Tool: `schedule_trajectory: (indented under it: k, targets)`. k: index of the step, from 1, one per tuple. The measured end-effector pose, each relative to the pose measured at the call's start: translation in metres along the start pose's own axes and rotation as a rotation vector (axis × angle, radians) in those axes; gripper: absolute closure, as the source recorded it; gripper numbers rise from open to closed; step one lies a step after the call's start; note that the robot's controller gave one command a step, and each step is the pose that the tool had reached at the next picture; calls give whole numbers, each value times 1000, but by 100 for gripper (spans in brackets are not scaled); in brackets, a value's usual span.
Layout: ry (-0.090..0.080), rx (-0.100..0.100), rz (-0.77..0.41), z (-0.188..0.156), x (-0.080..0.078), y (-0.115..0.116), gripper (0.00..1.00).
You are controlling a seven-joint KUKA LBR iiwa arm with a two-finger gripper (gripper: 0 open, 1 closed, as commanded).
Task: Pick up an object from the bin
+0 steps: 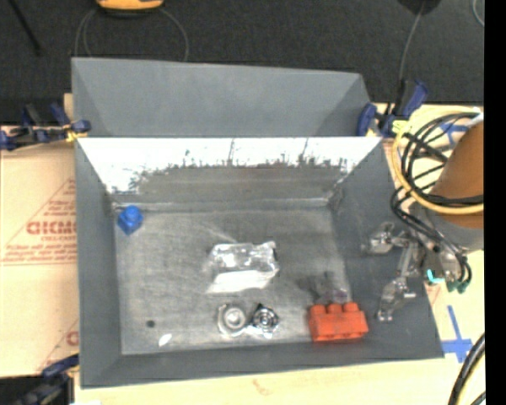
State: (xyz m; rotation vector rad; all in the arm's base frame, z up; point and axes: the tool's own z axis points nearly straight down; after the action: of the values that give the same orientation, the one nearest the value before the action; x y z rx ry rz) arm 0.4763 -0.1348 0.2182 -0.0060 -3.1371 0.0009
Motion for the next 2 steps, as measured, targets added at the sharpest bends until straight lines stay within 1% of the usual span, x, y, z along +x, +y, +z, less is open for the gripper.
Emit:
schedule_trajectory:
  k: [1,2]
  targets:
    - [-19,5,-279,136,-2,16,0]
    - [-14,5,-158,141,-67,51,0]
